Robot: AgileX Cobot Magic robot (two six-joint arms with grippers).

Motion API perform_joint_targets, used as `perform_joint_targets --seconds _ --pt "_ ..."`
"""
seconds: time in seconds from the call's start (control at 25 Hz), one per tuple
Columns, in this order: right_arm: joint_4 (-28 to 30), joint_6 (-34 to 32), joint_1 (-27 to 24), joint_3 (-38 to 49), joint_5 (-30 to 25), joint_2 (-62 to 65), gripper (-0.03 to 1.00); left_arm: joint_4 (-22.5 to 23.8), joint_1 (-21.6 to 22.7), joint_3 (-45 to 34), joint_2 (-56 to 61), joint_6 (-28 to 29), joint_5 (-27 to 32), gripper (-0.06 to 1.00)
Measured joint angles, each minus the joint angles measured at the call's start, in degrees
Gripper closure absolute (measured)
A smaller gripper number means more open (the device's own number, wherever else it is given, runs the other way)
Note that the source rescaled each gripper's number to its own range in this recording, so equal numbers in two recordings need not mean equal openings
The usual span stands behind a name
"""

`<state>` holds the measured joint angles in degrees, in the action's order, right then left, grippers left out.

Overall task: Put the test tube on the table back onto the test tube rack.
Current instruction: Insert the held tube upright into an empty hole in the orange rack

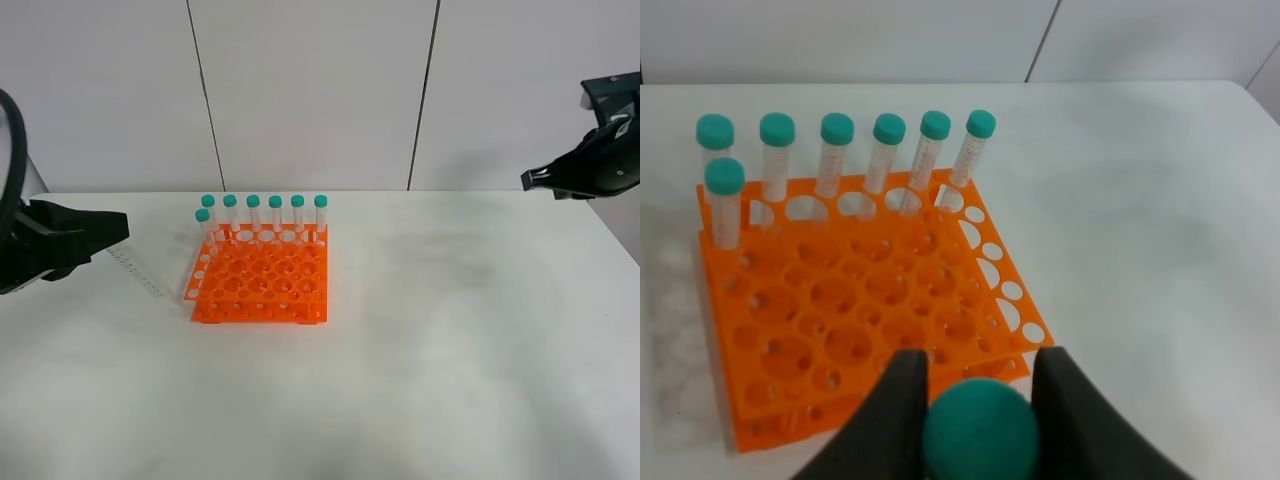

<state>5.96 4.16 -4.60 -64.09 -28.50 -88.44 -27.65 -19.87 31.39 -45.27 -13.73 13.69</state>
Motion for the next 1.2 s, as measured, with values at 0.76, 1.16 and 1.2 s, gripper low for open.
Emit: perform_joint_targets --seconds 0.76,1.16,1.2 --pt "-3.4 0.5 0.0 0.0 -23.0 43.8 0.97 0.0 0.0 0.0 0.0 -0.4 -0.5 0.94" --pt "-3.4 -2.1 0.0 0.4 -33.1 59.3 0.97 0.0 0.0 0.0 0.0 -0.4 -0.5 0.94" --pt "-3.2 -2.4 0.0 1.1 -33.8 60.6 0.97 0.0 0.0 0.0 0.0 -0.4 -0.5 0.94"
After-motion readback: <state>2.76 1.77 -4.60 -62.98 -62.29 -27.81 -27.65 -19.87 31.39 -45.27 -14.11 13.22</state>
